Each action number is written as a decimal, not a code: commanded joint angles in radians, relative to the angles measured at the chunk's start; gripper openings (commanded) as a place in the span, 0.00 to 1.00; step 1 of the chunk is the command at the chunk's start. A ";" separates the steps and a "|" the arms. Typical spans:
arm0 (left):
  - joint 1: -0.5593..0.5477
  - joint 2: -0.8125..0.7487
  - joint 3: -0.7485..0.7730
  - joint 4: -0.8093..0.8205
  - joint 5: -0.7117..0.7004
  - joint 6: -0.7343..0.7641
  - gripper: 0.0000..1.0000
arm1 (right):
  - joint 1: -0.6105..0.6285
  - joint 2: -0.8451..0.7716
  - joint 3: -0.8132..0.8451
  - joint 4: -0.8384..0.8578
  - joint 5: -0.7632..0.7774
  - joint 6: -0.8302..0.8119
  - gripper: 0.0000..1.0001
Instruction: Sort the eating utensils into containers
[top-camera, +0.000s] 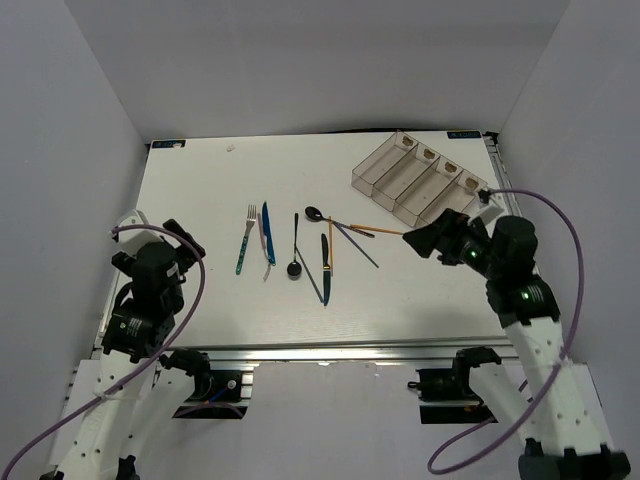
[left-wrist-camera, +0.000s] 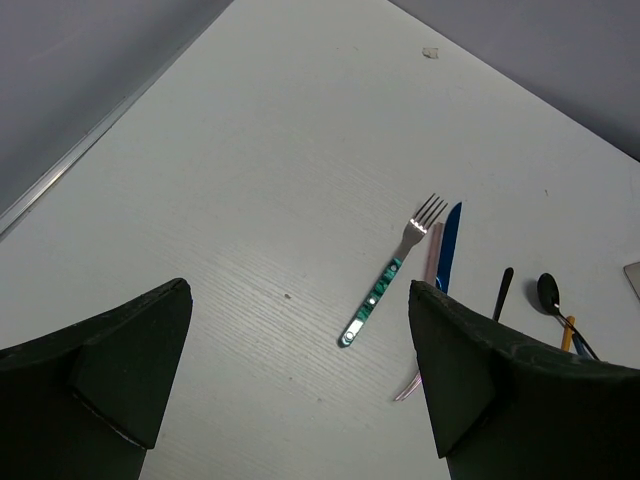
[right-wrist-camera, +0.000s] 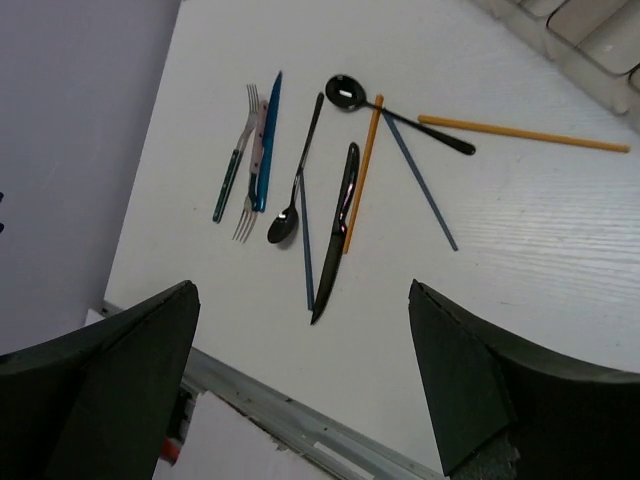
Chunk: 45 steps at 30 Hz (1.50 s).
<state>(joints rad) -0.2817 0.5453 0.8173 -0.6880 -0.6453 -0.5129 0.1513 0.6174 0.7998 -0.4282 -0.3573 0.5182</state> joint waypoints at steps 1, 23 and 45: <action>-0.005 0.021 -0.007 0.022 0.019 0.008 0.98 | 0.045 0.157 0.005 0.137 -0.097 0.094 0.89; -0.007 0.091 -0.013 0.033 0.064 0.020 0.98 | 0.705 1.361 0.835 -0.218 0.819 0.091 0.58; -0.007 0.097 -0.018 0.047 0.102 0.033 0.98 | 0.718 1.510 0.875 -0.182 0.773 0.063 0.47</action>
<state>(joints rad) -0.2836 0.6395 0.8066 -0.6571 -0.5575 -0.4927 0.8593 2.1002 1.6352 -0.6258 0.4122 0.5903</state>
